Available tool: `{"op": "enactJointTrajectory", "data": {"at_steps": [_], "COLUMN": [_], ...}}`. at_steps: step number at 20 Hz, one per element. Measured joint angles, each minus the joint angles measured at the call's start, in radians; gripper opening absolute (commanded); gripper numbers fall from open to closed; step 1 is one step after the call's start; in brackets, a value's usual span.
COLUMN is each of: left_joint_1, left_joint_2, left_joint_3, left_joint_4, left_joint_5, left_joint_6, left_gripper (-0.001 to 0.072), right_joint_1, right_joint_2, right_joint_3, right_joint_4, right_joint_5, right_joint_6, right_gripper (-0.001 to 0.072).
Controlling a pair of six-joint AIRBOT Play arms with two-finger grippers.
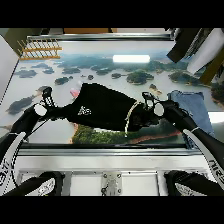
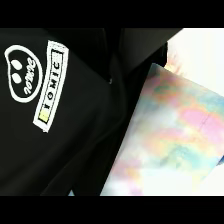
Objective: Fold the clothes and pants, and hang the long-sleeved shirts on hangers.
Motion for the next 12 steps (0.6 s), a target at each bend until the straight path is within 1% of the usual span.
{"op": "enactJointTrajectory", "data": {"at_steps": [1,2,3,4,5,8,10,12], "left_joint_1": [0.000,0.000,0.000,0.000,0.000,0.001,0.001,0.001], "left_joint_2": [0.001,0.002,0.002,0.002,0.003,0.026,0.068,0.121], "left_joint_3": [-0.012,-0.021,-0.027,-0.029,-0.025,0.028,0.077,0.119], "left_joint_4": [0.000,0.003,0.003,0.004,0.006,0.007,0.011,0.011], "left_joint_5": [0.010,0.016,0.019,0.019,0.014,-0.042,-0.088,-0.131], "left_joint_6": [0.000,0.000,0.000,0.000,0.000,0.000,0.000,0.000], "left_gripper": [0.0026,0.0028,0.0197,0.0423,0.0457,0.0458,0.0457,0.0457], "right_joint_1": [0.006,0.010,0.013,0.015,0.016,0.015,-0.006,-0.066], "right_joint_2": [-0.011,-0.019,-0.025,-0.029,-0.029,0.022,0.096,0.185], "right_joint_3": [-0.006,-0.011,-0.015,-0.017,-0.018,0.001,0.013,0.019], "right_joint_4": [0.000,0.000,0.003,0.005,0.011,0.016,0.015,0.003], "right_joint_5": [-0.013,-0.023,-0.031,-0.032,-0.038,-0.027,0.001,0.043], "right_joint_6": [0.003,0.004,0.009,0.010,0.010,-0.003,-0.023,-0.052], "right_gripper": [0.0038,0.0096,0.0368,0.0632,0.0650,0.0651,0.0651,0.0651]}}
